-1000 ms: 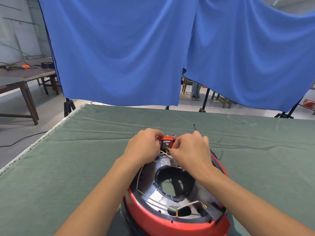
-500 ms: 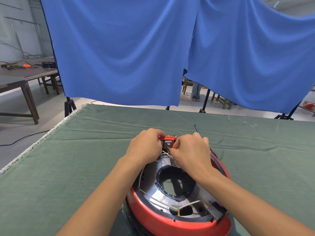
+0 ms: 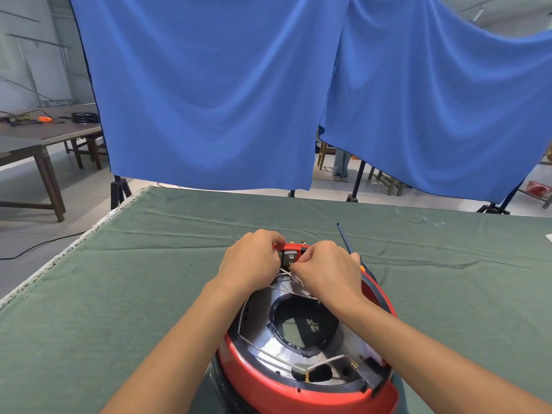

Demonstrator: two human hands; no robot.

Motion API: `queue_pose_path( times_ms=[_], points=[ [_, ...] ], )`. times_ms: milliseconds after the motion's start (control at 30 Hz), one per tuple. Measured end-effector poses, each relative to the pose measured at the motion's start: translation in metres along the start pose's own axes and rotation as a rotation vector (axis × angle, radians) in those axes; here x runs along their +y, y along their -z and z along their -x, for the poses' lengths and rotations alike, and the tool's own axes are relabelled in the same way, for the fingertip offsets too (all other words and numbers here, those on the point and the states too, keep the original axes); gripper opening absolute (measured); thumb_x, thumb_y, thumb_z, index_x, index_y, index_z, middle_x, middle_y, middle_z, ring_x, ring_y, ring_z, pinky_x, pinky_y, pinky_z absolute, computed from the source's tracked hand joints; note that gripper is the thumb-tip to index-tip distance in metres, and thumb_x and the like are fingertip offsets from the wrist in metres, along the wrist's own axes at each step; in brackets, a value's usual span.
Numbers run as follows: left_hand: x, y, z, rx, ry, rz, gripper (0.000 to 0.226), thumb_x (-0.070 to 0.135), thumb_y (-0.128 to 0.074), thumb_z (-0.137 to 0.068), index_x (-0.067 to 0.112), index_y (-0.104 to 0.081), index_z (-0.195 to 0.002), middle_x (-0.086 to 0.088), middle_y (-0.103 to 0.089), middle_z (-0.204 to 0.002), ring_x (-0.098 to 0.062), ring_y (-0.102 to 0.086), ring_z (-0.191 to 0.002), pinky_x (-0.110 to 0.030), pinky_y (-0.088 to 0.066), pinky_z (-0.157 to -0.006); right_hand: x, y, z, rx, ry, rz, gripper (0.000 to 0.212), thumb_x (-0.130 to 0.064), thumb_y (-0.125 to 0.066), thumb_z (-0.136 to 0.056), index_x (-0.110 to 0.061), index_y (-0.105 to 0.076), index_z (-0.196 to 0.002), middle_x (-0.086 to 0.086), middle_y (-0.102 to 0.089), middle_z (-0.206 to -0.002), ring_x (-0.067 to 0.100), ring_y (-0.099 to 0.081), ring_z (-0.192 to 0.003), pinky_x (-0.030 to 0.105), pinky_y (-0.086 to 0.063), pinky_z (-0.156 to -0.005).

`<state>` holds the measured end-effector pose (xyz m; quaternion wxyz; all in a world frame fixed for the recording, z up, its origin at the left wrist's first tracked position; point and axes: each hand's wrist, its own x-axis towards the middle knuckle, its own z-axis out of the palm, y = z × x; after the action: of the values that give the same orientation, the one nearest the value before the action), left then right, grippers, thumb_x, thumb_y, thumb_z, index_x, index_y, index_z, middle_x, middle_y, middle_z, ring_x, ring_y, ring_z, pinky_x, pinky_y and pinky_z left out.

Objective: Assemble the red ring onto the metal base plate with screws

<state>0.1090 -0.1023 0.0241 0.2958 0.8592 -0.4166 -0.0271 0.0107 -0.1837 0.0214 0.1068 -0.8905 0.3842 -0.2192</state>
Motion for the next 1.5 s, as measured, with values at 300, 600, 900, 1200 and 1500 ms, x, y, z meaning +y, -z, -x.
queue_pose_path(
  times_ms=[300, 600, 900, 1200, 1500],
  points=[
    [0.0001, 0.0012, 0.0002, -0.004, 0.012, 0.023, 0.037, 0.015, -0.046, -0.090, 0.030, -0.065, -0.118, 0.001, -0.066, -0.121, -0.024, -0.057, -0.113, -0.038, -0.048, -0.092, -0.0015, 0.0020, 0.0015, -0.025, -0.016, -0.034, 0.027, -0.028, -0.054, -0.078, -0.016, -0.064, -0.056, 0.000, -0.066, -0.064, 0.023, -0.058, -0.078, 0.038, -0.028, -0.085],
    [-0.0004, 0.0011, 0.0002, -0.004, 0.007, 0.027, 0.036, 0.016, -0.045, -0.091, 0.029, -0.065, -0.118, 0.000, -0.065, -0.122, -0.024, -0.057, -0.113, -0.036, -0.047, -0.091, -0.0026, 0.0011, 0.0002, -0.037, -0.053, 0.027, 0.019, -0.024, -0.055, -0.082, -0.017, -0.070, -0.073, 0.002, -0.068, -0.075, 0.026, -0.059, -0.085, 0.038, -0.028, -0.085],
    [0.0001, 0.0018, 0.0008, 0.008, -0.003, 0.035, 0.037, 0.015, -0.046, -0.089, 0.029, -0.066, -0.117, -0.001, -0.067, -0.118, -0.026, -0.058, -0.109, -0.035, -0.047, -0.087, -0.0059, -0.0001, -0.0006, -0.005, -0.069, 0.000, 0.019, -0.025, -0.056, -0.083, -0.016, -0.068, -0.071, 0.004, -0.069, -0.077, 0.028, -0.060, -0.084, 0.037, -0.031, -0.086],
    [-0.0009, 0.0022, -0.0003, -0.001, -0.006, 0.032, 0.037, 0.014, -0.047, -0.089, 0.029, -0.065, -0.118, 0.000, -0.067, -0.119, -0.025, -0.058, -0.110, -0.036, -0.048, -0.088, -0.0031, -0.0011, -0.0035, -0.023, -0.028, 0.016, 0.019, -0.032, -0.060, -0.084, -0.019, -0.073, -0.078, 0.002, -0.069, -0.078, 0.027, -0.058, -0.090, 0.035, -0.033, -0.080],
    [-0.0026, 0.0024, -0.0007, -0.013, 0.006, -0.021, 0.029, 0.018, -0.047, -0.092, 0.020, -0.066, -0.113, -0.006, -0.068, -0.111, -0.029, -0.060, -0.103, -0.038, -0.049, -0.086, -0.0068, -0.0022, -0.0071, -0.042, -0.023, 0.033, 0.018, -0.027, -0.060, -0.085, -0.017, -0.073, -0.078, 0.003, -0.066, -0.077, 0.026, -0.056, -0.090, 0.035, -0.034, -0.084]
  ],
)
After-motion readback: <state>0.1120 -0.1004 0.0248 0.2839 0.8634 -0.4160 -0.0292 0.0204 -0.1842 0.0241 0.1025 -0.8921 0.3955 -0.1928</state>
